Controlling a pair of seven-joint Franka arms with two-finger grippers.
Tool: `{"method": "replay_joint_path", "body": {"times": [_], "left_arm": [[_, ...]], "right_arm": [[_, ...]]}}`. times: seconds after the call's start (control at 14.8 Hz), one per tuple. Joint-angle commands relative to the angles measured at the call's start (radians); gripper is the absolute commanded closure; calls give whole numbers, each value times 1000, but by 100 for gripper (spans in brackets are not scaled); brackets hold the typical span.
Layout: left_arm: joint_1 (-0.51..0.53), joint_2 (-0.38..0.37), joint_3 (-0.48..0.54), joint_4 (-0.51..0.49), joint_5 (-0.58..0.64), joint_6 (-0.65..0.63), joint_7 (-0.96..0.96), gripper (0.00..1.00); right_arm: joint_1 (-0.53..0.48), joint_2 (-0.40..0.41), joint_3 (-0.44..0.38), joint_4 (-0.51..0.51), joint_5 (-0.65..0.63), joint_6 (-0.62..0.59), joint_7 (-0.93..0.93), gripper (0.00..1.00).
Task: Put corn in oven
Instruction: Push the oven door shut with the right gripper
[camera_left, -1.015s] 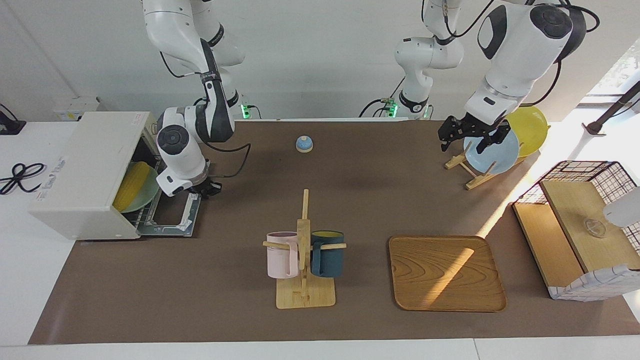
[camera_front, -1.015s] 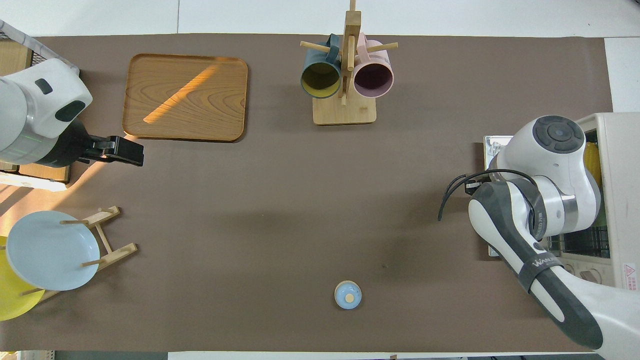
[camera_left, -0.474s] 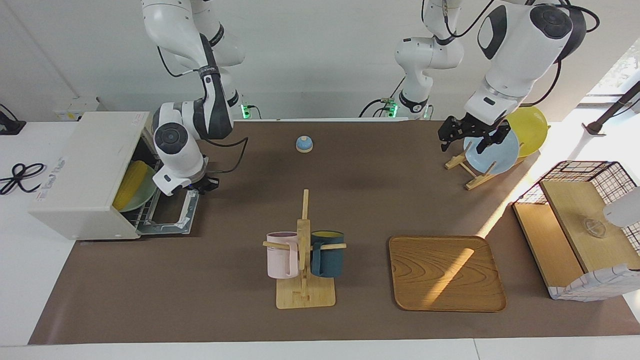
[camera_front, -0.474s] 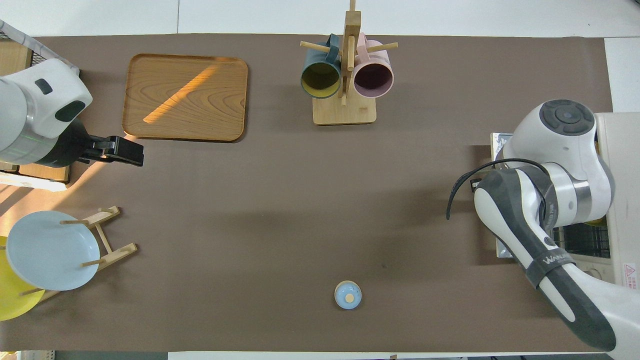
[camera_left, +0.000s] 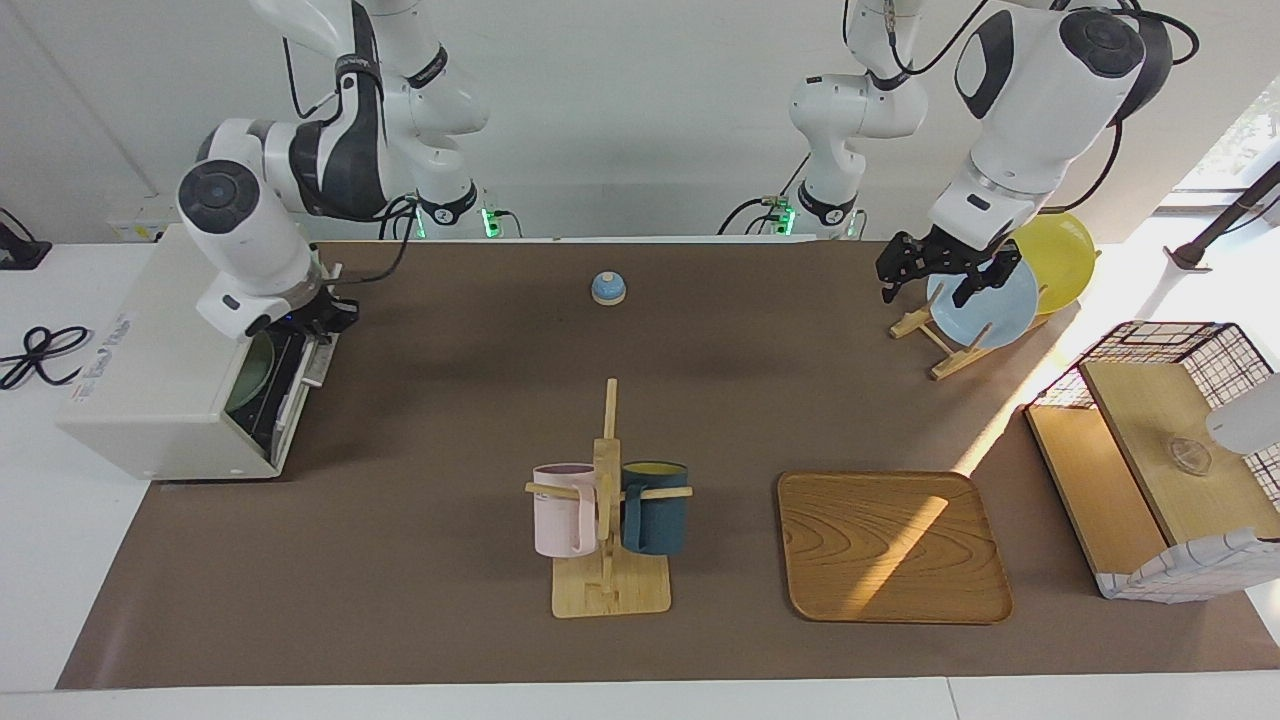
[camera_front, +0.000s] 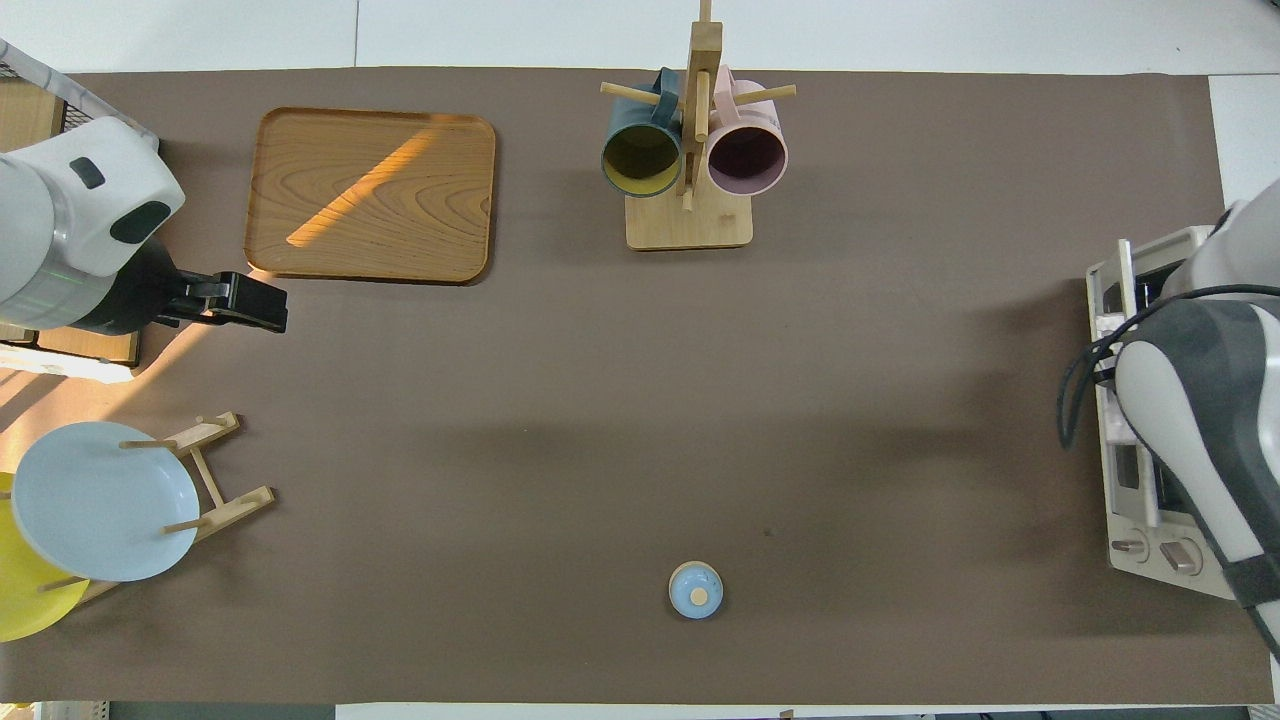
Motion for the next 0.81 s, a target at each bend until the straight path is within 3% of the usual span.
{"method": "replay_joint_path", "body": {"times": [0.0,0.27,0.47,0.61,0.74], "left_arm": [[8,-11,-1,-2,-11,-1,8,0],[8,-11,-1,-2,-11,-1,8,0],[8,-11,-1,-2,-12,-1,8,0],[8,-11,-1,-2,-12,-1,8,0],[8,-11,-1,-2,-12,-1,8,0]], "right_arm": [[-54,25,-11,-29,-51,19,-65,100],[-57,-3,-17,-8,-51,-13,-81,100],[-51,-3,-10,122,-36,-137,-81,100],[-43,-4,-4,233,-13,-226,-81,71],[-43,-9,3,316,40,-284,-79,53]]}}
